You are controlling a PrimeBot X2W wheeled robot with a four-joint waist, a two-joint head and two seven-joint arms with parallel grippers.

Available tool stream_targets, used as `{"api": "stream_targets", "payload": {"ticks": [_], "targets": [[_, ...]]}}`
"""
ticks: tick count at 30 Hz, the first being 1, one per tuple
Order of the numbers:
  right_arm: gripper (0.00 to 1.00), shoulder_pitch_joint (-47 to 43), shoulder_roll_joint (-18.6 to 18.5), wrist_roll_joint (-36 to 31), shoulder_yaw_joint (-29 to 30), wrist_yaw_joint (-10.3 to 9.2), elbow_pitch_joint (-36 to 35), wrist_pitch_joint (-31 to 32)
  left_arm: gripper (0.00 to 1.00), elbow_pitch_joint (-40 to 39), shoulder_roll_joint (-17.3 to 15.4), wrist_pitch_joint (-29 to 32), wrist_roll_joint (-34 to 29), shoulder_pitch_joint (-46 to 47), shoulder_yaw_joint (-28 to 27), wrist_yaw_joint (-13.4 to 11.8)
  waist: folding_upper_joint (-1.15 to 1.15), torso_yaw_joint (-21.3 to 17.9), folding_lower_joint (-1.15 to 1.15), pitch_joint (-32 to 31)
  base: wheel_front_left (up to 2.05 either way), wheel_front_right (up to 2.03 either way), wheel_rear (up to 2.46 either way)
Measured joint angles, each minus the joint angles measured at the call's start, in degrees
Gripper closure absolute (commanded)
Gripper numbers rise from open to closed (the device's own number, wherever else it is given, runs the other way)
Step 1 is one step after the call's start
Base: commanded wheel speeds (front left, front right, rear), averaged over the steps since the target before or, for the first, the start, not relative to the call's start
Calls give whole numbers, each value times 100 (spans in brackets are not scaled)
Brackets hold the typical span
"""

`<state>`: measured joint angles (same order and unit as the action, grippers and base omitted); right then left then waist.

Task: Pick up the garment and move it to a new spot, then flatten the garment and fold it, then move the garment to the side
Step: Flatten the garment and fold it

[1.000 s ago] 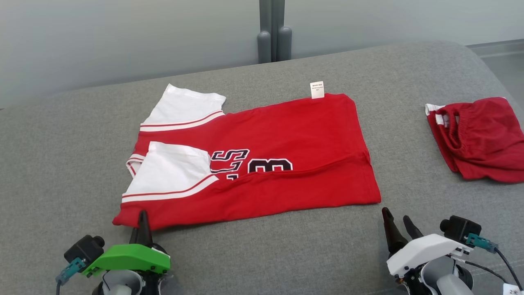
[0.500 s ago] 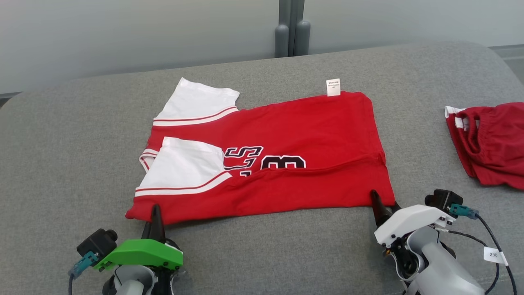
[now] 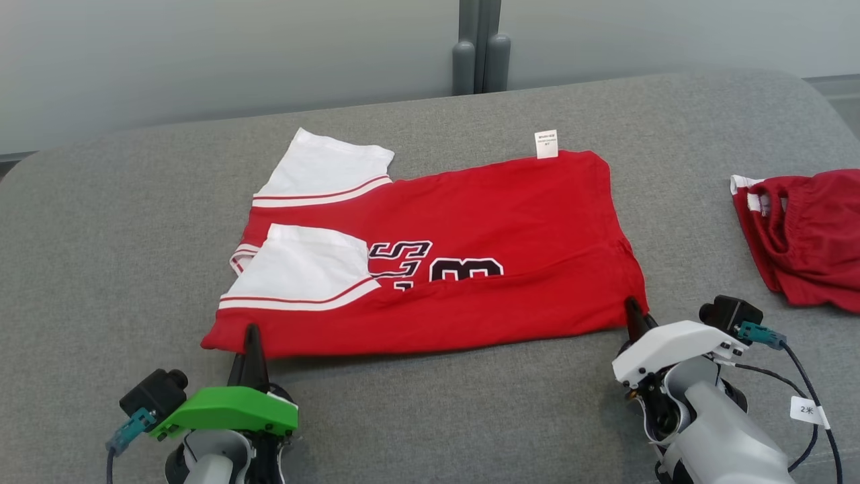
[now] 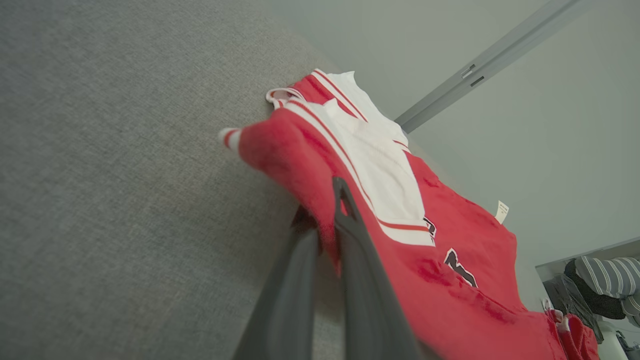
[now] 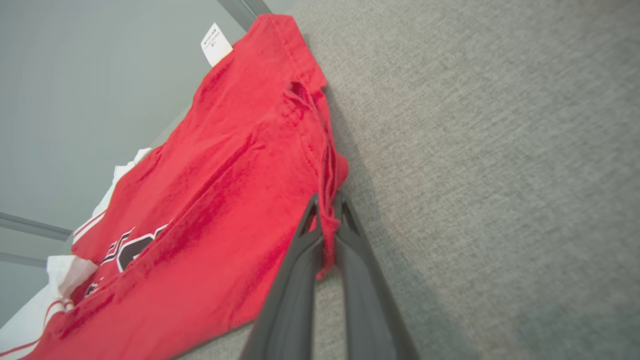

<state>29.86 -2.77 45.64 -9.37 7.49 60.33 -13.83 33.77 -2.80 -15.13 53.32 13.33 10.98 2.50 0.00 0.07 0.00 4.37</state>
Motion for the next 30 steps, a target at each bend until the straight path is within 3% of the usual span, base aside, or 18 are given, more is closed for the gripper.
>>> {"api": "stream_targets", "payload": {"ticks": [15, 21, 27, 29, 30], "targets": [[100, -1826, -142, -19, 483, 1, -1775, 23, 100, -834, 4, 1, 73, -1196, 129, -240, 0, -51, 0, -255, 0, 0, 0], [100, -2427, -64, -176, 835, 5, -2261, 297, 100, -666, 12, 29, 205, -1483, 188, -410, 0, -111, 0, -296, 0, 0, 0], [100, -2587, 4, -374, 1085, 7, -2501, 545, 100, -348, 16, 29, 307, -1481, 188, -423, 0, -144, 0, -317, 0, 0, 0], [64, -2618, 18, -424, 1146, 7, -2557, 599, 100, -289, 16, 29, 322, -1460, 204, -420, 0, -144, 0, -325, 0, 0, 0], [30, -2626, 18, -432, 1172, 7, -2584, 624, 69, -253, 19, 29, 338, -1444, 203, -420, 0, -143, 0, -329, 0, 0, 0]]}}
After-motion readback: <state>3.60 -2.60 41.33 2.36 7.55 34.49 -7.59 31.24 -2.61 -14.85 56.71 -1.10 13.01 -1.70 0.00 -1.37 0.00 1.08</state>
